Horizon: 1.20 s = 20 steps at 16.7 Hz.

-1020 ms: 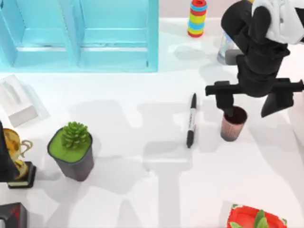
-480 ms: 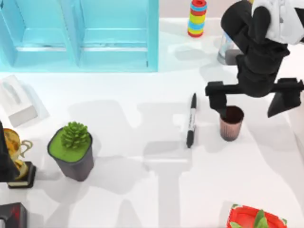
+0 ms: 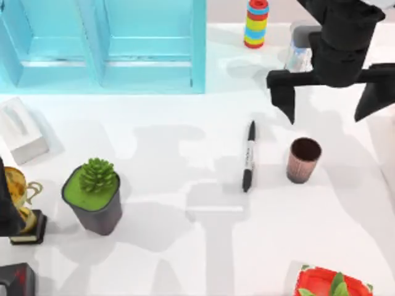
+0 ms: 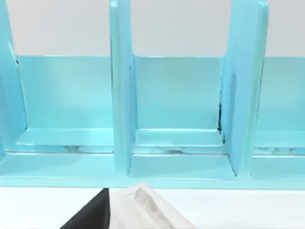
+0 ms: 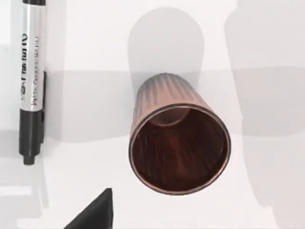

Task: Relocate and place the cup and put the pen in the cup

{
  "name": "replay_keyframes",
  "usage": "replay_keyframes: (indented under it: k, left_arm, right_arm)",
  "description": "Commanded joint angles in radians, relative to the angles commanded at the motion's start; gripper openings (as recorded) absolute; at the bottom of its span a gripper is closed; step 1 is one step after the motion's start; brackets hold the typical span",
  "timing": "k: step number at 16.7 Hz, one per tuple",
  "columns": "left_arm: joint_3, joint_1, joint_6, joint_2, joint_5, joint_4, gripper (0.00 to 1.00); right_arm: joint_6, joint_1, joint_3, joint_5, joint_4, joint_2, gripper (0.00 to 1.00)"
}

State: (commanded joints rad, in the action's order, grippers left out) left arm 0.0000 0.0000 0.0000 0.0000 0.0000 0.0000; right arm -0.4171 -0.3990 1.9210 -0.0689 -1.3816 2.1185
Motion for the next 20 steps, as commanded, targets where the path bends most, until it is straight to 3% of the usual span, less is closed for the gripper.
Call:
replay_keyframes:
  k: [7, 14, 20]
  left_arm:
    - [0.000, 0.000, 0.000, 0.000, 0.000, 0.000, 1.00]
    - [0.000, 0.000, 0.000, 0.000, 0.000, 0.000, 1.00]
    - [0.000, 0.000, 0.000, 0.000, 0.000, 0.000, 1.00]
  right_arm:
    - [0.005, 0.007, 0.387, 0.000, -0.344, 0.023, 1.00]
    - [-0.006, -0.002, 0.419, -0.002, -0.363, 0.035, 1.00]
    - [-0.170, -0.097, 0.678, -0.031, -0.409, 0.322, 1.00]
